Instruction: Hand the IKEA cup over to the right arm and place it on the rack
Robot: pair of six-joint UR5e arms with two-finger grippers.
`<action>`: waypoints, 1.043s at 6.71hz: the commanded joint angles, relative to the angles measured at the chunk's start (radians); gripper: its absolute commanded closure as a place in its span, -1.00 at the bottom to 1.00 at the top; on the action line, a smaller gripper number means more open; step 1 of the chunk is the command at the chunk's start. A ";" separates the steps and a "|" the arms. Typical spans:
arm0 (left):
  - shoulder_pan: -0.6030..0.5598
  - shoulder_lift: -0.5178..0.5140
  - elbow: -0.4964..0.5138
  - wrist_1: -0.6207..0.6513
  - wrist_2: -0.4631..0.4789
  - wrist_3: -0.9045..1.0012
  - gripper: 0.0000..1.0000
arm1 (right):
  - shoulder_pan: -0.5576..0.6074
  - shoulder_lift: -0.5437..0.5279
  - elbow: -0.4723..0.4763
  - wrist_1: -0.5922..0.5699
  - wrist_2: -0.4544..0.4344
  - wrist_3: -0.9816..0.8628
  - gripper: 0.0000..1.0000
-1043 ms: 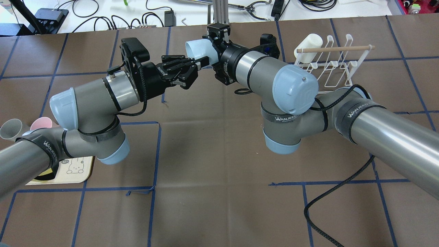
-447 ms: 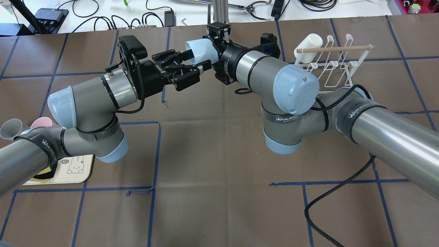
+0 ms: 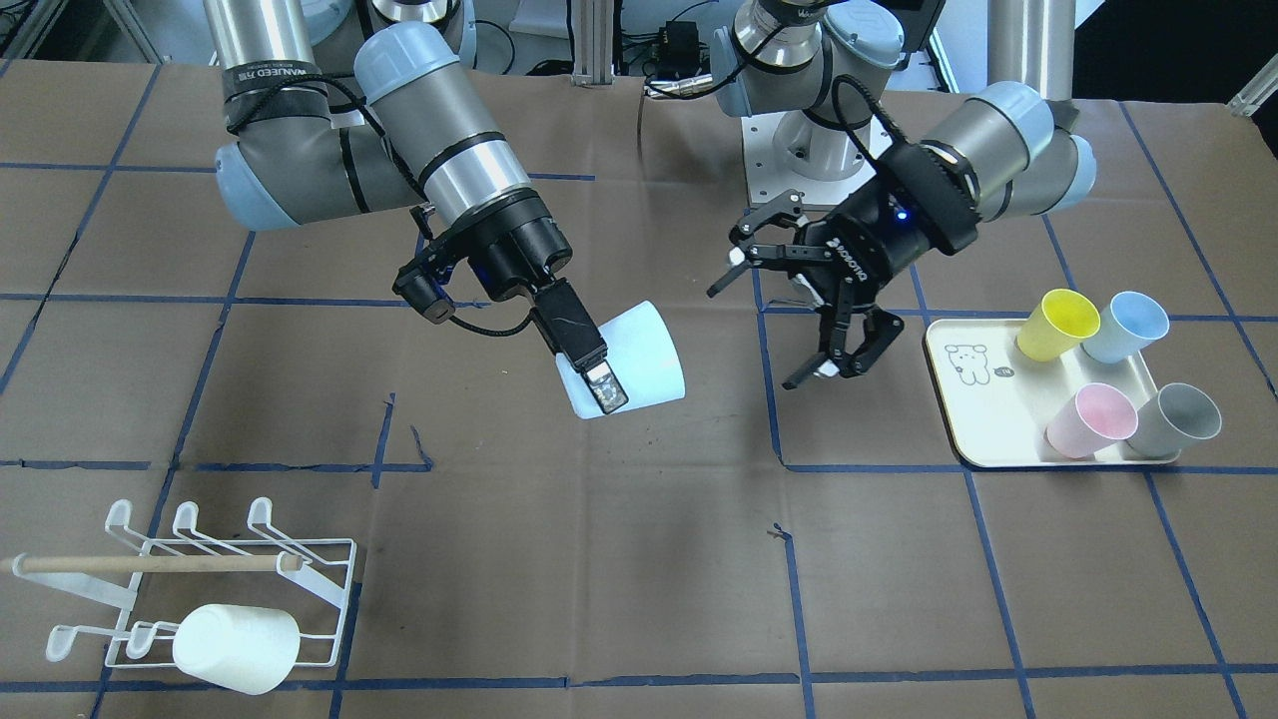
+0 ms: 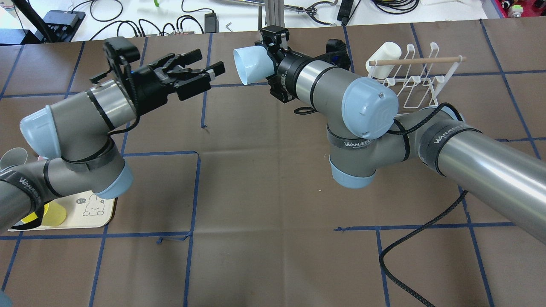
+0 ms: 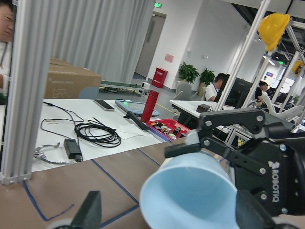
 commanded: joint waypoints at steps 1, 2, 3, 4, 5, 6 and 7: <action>0.062 0.012 0.021 -0.084 0.074 -0.006 -0.96 | -0.087 0.009 -0.005 -0.007 0.000 -0.041 0.49; 0.056 0.039 0.056 -0.212 0.224 -0.004 -0.96 | -0.126 0.001 -0.005 -0.003 -0.001 -0.093 0.61; 0.046 0.068 0.112 -0.400 0.351 0.000 -0.96 | -0.169 -0.004 -0.004 -0.004 -0.001 -0.209 0.69; 0.023 0.087 0.195 -0.620 0.453 0.011 -0.96 | -0.213 -0.005 -0.002 -0.004 -0.003 -0.409 0.71; -0.030 0.090 0.304 -0.828 0.594 0.011 -0.96 | -0.270 -0.007 -0.005 -0.006 -0.006 -0.624 0.71; -0.097 0.085 0.452 -1.162 0.771 0.011 -0.96 | -0.317 -0.007 -0.007 -0.006 -0.003 -0.782 0.71; -0.136 0.062 0.622 -1.533 0.911 0.011 -0.97 | -0.354 0.002 -0.011 -0.010 -0.017 -0.943 0.71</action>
